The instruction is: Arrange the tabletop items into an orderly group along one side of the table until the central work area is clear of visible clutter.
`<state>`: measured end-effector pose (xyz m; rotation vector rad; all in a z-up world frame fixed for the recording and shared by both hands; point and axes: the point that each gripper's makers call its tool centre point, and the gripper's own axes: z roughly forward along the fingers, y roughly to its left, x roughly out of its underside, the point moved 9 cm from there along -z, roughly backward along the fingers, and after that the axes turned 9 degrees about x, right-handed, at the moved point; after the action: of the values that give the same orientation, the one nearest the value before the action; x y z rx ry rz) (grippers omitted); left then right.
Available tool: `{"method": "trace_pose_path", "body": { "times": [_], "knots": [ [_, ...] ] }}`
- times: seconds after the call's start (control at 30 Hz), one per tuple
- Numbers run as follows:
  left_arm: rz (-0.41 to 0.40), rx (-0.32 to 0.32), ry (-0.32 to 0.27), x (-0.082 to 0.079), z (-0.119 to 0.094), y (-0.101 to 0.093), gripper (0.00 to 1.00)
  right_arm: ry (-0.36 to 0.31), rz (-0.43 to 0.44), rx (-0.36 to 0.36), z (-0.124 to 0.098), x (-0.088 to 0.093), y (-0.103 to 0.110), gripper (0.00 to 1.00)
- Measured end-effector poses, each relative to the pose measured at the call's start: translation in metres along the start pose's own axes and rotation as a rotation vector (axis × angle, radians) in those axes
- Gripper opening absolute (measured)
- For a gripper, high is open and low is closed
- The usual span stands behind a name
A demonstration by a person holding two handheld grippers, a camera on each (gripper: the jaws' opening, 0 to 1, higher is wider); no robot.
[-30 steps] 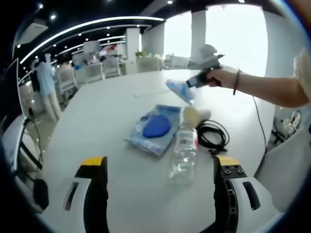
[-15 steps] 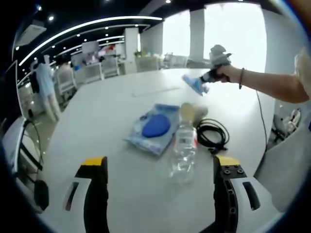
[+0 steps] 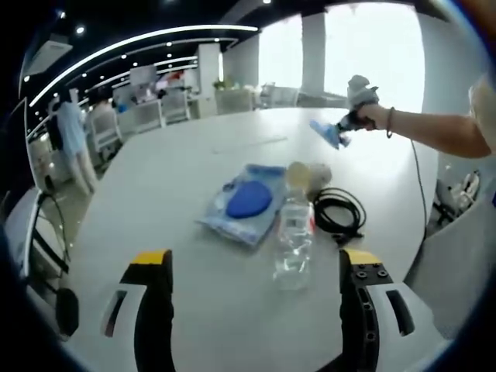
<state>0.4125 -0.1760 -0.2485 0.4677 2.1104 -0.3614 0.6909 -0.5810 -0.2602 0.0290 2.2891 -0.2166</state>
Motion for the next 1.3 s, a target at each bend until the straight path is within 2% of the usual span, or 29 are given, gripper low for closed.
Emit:
{"method": "trace_pose_path", "body": {
  "times": [0.13,0.37,0.87,1.17,1.2,1.3],
  "knots": [
    [0.002,0.000,0.003,0.000,0.000,0.000,0.85,0.032,-0.012,0.039,0.008,0.005,-0.006,0.01],
    [-0.002,0.002,0.009,0.001,0.001,0.000,0.85,0.079,0.030,0.062,0.019,0.015,-0.012,0.01],
    [-0.007,0.008,0.022,0.003,0.003,0.002,0.84,0.089,0.019,0.108,0.034,0.029,-0.009,0.02],
    [-0.005,0.005,0.036,0.004,0.003,0.003,0.83,0.090,0.069,0.121,0.039,0.034,-0.011,0.05],
    [-0.004,0.004,0.041,0.005,0.003,0.003,0.83,0.115,0.093,0.130,0.039,0.036,-0.012,0.05],
    [-0.002,0.005,0.049,0.006,0.003,0.002,0.83,0.110,0.143,0.136,0.039,0.037,-0.015,0.06]
  ]
}}
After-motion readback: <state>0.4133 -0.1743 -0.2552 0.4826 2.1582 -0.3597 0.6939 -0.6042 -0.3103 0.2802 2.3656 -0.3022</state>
